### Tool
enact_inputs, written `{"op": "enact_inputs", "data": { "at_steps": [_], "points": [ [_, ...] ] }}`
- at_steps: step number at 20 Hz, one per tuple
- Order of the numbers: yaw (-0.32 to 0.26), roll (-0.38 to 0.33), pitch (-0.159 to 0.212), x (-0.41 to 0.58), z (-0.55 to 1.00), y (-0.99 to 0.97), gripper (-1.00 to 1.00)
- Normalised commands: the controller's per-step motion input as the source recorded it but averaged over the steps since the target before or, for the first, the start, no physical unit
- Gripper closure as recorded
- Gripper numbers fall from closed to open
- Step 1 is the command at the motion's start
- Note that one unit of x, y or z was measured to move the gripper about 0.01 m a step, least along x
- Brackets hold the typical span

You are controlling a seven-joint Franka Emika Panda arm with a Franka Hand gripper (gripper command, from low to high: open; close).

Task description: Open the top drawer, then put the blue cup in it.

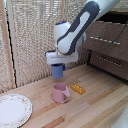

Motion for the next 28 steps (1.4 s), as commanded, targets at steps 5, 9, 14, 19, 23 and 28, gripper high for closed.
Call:
{"op": "enact_inputs", "data": {
  "at_steps": [5, 9, 14, 19, 23, 28],
  "points": [
    [-0.204, -0.032, 0.000, 0.267, 1.00, 0.01, 1.00],
    [-0.223, -0.081, 0.000, 0.306, 1.00, 0.07, 1.00],
    [-0.267, -0.095, 0.000, 0.217, 0.99, 0.03, 1.00],
    [-0.280, -0.091, 0.000, 0.186, 0.98, 0.01, 1.00],
    [-0.280, -0.078, 0.002, 0.181, 0.99, 0.00, 1.00],
    [-0.250, -0.046, 0.010, 0.192, 1.00, -0.03, 1.00]
  ]
}}
